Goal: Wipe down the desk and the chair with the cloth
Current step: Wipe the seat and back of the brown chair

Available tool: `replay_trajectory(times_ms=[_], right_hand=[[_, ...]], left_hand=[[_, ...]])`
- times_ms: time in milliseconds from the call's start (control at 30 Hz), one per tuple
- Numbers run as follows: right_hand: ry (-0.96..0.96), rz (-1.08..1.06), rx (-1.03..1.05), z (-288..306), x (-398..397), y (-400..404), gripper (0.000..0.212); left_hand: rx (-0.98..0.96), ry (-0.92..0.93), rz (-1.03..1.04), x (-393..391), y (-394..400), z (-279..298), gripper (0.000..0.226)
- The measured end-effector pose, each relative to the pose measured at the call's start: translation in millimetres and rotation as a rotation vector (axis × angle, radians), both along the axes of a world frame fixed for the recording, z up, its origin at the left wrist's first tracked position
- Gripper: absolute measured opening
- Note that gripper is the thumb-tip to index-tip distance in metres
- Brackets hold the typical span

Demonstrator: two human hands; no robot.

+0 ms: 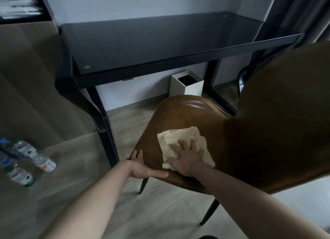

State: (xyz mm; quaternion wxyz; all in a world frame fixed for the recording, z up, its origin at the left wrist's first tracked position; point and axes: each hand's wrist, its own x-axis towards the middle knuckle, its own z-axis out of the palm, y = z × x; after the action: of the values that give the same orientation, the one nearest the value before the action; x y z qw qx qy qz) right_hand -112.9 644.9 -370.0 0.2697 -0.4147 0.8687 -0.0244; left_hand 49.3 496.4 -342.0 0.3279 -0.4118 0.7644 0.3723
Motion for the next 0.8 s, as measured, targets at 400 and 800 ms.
replay_trajectory(times_ms=[400, 800], right_hand=[[0.112, -0.017, -0.032, -23, -18, -45, 0.076], [0.223, -0.115, -0.034, -28, -71, -134, 0.076]], left_hand=[[-0.083, -0.015, -0.08, 1, -2, -8, 0.181], [-0.061, -0.009, -0.056, -4, -7, -14, 0.177]])
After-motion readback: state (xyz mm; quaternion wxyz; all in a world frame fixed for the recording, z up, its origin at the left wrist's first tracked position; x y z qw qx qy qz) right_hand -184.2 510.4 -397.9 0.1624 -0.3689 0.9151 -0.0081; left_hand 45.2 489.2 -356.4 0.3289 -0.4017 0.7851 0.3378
